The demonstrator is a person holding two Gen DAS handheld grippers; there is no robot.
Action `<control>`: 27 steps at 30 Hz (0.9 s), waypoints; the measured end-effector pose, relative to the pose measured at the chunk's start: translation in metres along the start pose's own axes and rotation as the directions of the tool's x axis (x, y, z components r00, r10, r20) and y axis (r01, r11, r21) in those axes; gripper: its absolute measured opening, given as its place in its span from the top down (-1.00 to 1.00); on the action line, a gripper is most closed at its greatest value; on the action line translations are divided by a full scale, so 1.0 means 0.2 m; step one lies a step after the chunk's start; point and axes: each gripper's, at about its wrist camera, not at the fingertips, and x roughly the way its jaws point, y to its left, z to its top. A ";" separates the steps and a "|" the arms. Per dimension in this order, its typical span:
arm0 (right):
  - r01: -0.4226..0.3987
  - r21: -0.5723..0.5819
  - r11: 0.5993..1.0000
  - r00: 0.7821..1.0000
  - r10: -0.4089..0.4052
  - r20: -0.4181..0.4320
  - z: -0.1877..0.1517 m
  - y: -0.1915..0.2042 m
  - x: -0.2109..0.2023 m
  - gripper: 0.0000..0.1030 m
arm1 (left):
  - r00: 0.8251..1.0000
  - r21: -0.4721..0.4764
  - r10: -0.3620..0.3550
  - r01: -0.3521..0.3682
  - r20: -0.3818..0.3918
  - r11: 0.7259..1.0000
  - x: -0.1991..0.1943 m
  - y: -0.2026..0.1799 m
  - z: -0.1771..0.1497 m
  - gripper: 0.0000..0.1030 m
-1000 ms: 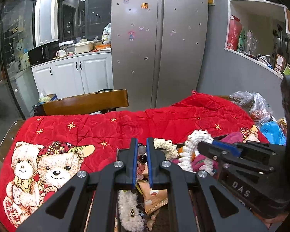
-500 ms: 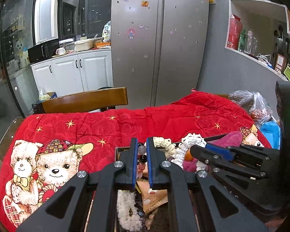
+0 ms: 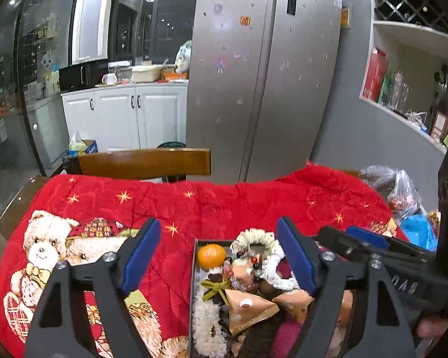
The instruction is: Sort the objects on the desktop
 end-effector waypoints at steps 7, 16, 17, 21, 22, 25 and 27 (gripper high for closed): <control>0.027 0.011 1.000 0.996 -0.028 0.082 0.06 0.02 -0.17 -0.59 | 0.981 0.051 0.100 -0.110 0.169 0.993 -0.25 -0.03 0.07 -0.93; 0.318 -0.139 0.938 0.844 -0.214 0.492 0.04 0.33 -0.76 -1.00 | 0.896 0.079 0.082 -0.129 0.437 0.988 -0.87 -0.11 0.10 -0.99; 0.336 -0.153 0.929 0.808 -0.201 0.553 0.01 0.37 -0.84 -1.00 | 0.880 0.078 0.083 -0.135 0.468 0.988 -0.94 -0.12 0.09 -0.99; 0.432 -0.165 0.887 0.690 -0.207 0.694 -0.08 0.50 -1.08 -1.00 | 0.824 0.068 0.114 -0.181 0.555 0.981 -1.23 -0.16 0.05 -1.00; 0.430 -0.165 0.888 0.683 -0.200 0.702 -0.10 0.53 -1.12 -1.00 | 0.817 0.060 0.130 -0.197 0.562 0.979 -1.29 -0.16 0.04 -1.00; 0.366 -0.165 0.916 0.685 -0.146 0.714 -0.15 0.57 -1.26 -1.00 | 0.817 0.039 0.126 -0.179 0.562 0.983 -1.41 -0.16 0.01 -1.00; 0.347 -0.162 0.924 0.704 -0.142 0.696 -0.18 0.59 -1.32 -1.00 | 0.844 0.030 0.071 -0.102 0.531 0.994 -1.46 -0.13 -0.01 -1.00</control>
